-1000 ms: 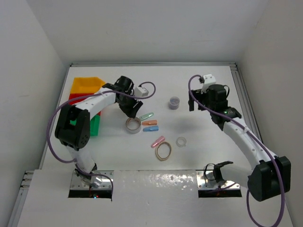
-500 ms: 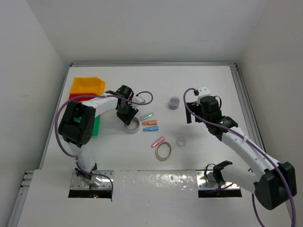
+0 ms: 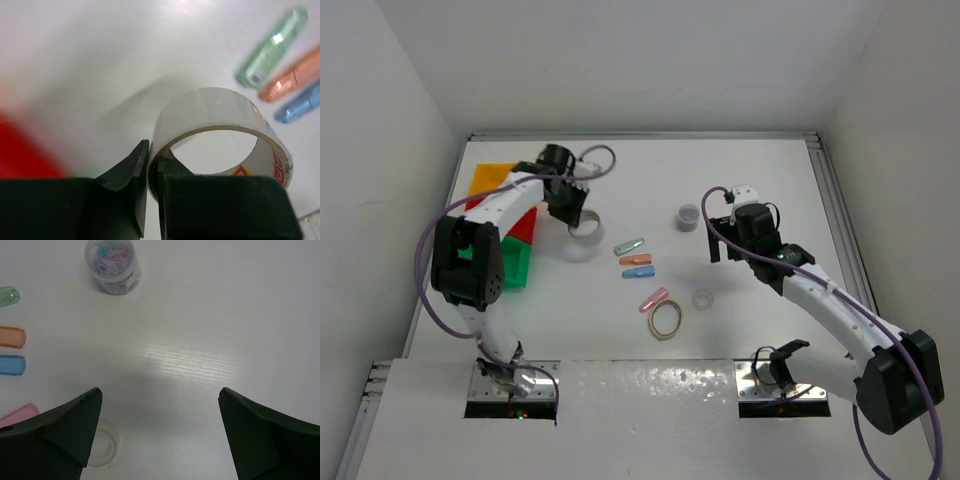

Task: Sort the stationery into containers
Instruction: Pick up the stationery from the center of the board, then place the stationery in the storage box.

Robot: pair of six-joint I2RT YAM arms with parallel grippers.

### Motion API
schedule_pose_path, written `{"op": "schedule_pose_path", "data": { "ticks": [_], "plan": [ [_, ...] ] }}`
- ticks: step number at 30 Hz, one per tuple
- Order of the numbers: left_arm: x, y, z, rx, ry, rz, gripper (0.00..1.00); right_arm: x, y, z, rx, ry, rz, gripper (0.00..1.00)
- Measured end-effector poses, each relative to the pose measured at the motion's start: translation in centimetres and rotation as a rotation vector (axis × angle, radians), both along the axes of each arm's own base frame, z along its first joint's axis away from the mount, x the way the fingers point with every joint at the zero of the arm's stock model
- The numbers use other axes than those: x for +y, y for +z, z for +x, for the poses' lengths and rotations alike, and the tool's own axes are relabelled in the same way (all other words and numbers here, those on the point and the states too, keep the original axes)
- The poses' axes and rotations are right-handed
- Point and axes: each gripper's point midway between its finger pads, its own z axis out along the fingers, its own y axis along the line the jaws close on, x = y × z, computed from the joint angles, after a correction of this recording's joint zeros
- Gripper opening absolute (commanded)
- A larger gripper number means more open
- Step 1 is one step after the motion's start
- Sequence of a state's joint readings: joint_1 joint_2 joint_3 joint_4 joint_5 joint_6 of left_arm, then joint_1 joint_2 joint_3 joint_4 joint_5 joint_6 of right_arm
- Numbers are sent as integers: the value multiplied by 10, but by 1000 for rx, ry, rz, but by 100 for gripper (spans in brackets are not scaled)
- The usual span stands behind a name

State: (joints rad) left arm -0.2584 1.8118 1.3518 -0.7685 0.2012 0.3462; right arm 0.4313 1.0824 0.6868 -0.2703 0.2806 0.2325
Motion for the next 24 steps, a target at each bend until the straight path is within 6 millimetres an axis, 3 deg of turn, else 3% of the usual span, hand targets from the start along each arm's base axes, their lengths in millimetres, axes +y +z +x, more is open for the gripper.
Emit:
{"op": "schedule_pose_path", "data": {
  "ticks": [2,5,7,9,11,14,24],
  "plan": [
    [24,32,27,-80,104,-29,0,5,-7,1,25,10,-5,96],
    [86,87,60,-222,298,-53,0,14,-16,3,57,36,-9,96],
    [130,115,68,-297,414,-48,0,25,-22,5,78,62,-14,97],
    [175,128,67,-333,523,-25,0,33,-24,8,84,82,-15,97],
    [204,128,63,-334,592,-3,0,38,-26,10,87,95,-15,97],
    [223,112,56,-285,636,21,0,43,-28,13,92,115,-14,97],
    [243,49,52,-157,636,89,0,47,-32,17,105,128,-24,97]
  ]
}}
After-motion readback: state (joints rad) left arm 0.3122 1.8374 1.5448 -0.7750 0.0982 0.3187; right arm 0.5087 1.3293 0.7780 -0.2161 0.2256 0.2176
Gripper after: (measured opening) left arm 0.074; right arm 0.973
